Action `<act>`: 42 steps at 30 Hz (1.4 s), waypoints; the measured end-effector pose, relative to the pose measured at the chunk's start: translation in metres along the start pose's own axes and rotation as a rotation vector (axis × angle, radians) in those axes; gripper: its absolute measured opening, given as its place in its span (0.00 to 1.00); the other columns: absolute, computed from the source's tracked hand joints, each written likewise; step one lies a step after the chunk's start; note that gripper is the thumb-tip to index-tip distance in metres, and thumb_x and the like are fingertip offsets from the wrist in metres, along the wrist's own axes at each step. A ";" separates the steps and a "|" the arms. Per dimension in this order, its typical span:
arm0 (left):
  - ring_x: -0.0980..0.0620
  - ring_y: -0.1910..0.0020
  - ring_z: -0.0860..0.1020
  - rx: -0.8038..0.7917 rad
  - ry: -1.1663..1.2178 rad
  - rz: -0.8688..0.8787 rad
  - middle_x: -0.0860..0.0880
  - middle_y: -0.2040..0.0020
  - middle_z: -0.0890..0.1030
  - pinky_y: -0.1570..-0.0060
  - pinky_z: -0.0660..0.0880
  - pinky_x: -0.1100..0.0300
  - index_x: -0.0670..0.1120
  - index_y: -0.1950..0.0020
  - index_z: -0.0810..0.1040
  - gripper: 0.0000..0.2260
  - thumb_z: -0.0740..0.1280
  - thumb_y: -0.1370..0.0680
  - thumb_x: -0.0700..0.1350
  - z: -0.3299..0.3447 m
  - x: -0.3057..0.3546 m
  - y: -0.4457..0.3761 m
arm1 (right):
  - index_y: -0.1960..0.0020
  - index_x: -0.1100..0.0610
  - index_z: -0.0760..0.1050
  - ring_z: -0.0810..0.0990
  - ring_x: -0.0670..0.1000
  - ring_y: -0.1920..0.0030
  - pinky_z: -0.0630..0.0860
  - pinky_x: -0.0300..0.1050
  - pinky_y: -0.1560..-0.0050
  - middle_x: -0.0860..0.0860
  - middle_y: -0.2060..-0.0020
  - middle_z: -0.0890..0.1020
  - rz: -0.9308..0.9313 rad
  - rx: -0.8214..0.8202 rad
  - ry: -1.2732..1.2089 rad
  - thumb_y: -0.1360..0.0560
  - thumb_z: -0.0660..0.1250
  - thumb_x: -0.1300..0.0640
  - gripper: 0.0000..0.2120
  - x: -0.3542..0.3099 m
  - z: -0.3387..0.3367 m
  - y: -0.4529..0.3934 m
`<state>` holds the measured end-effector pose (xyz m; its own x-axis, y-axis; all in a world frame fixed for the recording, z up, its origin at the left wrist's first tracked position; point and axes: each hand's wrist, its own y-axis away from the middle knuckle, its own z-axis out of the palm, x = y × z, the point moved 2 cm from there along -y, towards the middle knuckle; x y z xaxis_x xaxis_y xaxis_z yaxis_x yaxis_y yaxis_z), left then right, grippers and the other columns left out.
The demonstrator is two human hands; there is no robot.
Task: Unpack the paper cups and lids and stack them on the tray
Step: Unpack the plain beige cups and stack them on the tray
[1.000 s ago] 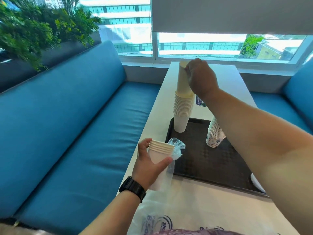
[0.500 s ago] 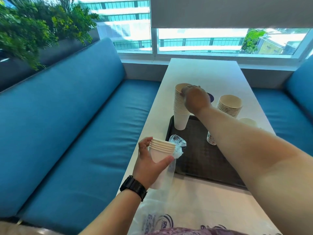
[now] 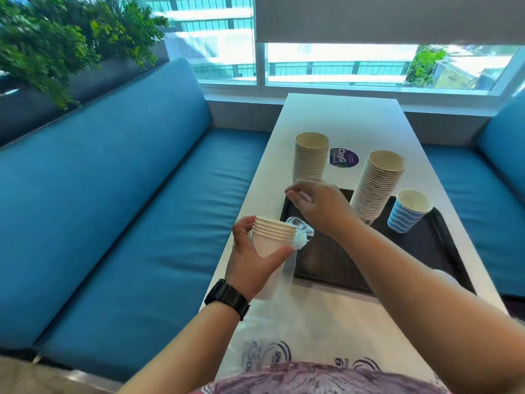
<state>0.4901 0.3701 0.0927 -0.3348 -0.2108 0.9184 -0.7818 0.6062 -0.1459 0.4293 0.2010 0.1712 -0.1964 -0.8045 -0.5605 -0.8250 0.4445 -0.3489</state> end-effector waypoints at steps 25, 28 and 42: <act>0.54 0.49 0.76 -0.027 -0.046 0.029 0.62 0.44 0.68 0.52 0.77 0.58 0.59 0.37 0.57 0.35 0.79 0.32 0.50 -0.005 0.009 0.010 | 0.55 0.52 0.84 0.82 0.43 0.57 0.77 0.39 0.45 0.43 0.61 0.85 0.113 -0.402 -0.325 0.29 0.74 0.63 0.07 -0.006 -0.013 0.032; 0.54 0.47 0.76 -0.028 -0.040 0.030 0.57 0.42 0.69 0.50 0.76 0.57 0.59 0.37 0.58 0.35 0.79 0.32 0.50 -0.006 0.011 0.010 | 0.54 0.52 0.84 0.82 0.41 0.58 0.77 0.37 0.46 0.42 0.62 0.84 0.119 -0.420 -0.313 0.28 0.74 0.63 0.07 -0.006 -0.014 0.031; 0.51 0.47 0.76 -0.048 -0.066 -0.003 0.55 0.40 0.69 0.48 0.78 0.51 0.59 0.37 0.58 0.36 0.79 0.34 0.54 -0.007 0.004 0.014 | 0.59 0.43 0.80 0.79 0.41 0.58 0.74 0.43 0.44 0.42 0.61 0.84 0.118 -0.113 -0.285 0.28 0.73 0.61 0.12 0.003 -0.046 -0.001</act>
<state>0.4813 0.3828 0.0970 -0.3679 -0.2620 0.8922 -0.7571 0.6414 -0.1239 0.4051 0.1805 0.2046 -0.1510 -0.6005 -0.7852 -0.8622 0.4686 -0.1926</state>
